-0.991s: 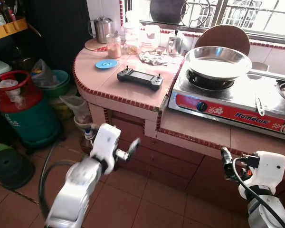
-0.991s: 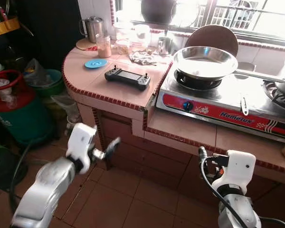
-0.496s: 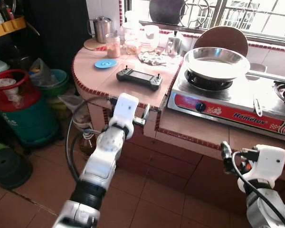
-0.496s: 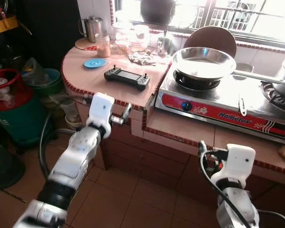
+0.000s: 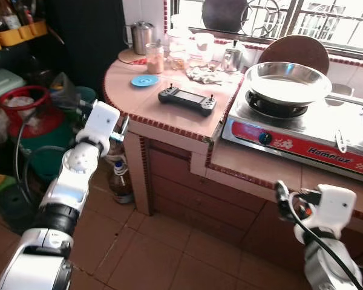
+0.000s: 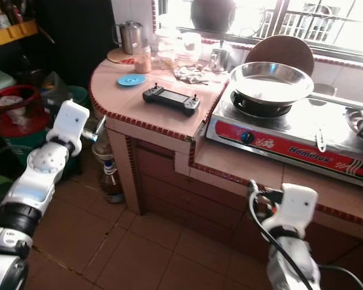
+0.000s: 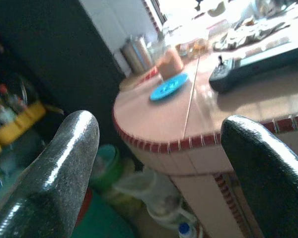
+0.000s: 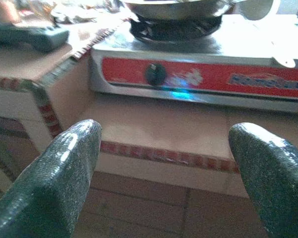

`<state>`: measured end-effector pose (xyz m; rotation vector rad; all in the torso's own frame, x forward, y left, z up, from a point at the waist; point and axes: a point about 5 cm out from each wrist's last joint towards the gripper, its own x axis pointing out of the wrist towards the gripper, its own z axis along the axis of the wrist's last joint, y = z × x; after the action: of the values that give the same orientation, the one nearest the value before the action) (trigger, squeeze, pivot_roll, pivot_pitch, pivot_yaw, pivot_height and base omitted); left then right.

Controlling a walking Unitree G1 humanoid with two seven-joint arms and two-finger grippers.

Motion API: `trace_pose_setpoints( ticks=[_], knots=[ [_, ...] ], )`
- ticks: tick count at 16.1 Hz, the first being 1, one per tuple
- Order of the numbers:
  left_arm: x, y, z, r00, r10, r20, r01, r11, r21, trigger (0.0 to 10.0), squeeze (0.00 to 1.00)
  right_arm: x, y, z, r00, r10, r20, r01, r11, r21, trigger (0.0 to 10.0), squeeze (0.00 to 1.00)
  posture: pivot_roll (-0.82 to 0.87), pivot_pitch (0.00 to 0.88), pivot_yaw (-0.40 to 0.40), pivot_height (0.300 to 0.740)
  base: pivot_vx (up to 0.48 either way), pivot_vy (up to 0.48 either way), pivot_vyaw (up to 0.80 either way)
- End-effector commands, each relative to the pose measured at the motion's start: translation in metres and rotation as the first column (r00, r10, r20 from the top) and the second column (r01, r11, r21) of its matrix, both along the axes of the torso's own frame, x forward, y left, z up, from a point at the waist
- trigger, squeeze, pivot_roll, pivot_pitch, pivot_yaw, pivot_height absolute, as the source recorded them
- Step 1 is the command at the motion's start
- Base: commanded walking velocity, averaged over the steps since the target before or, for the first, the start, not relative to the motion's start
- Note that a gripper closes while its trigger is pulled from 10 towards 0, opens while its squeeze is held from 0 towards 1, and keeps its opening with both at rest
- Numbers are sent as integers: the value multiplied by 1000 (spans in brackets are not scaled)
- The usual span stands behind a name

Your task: Kitchen organization

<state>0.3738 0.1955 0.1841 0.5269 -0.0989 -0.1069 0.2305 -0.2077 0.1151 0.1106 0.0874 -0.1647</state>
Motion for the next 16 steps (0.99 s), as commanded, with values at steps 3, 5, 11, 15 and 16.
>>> trace_pose_setpoints(
  ticks=[3,5,11,15,16],
  knots=[
    [-1,12,9,999,-24,31,22,997,73,10000,0,4,1,-3,1000,-9,4,9,1000,6,10000,0,113,0,10,740,0,0,0],
    [-4,-9,-14,999,-36,-24,35,999,-36,10000,0,5,6,-3,1000,5,7,-5,1000,3,10000,0,91,0,6,740,0,0,0],
    [-34,-81,-58,976,-178,-123,128,933,-336,10000,0,-2,8,2,1000,25,13,-25,999,-24,10000,0,57,0,-26,740,0,0,0],
    [-58,-90,-70,958,-238,-159,138,870,-472,10000,0,-2,8,11,998,28,48,-26,998,-54,10000,0,48,0,-41,740,0,0,0],
    [-62,-85,-74,951,-246,-185,137,877,-460,10000,0,-5,6,9,999,25,44,-22,997,-71,10000,0,48,0,-39,740,0,0,0]
  ],
)
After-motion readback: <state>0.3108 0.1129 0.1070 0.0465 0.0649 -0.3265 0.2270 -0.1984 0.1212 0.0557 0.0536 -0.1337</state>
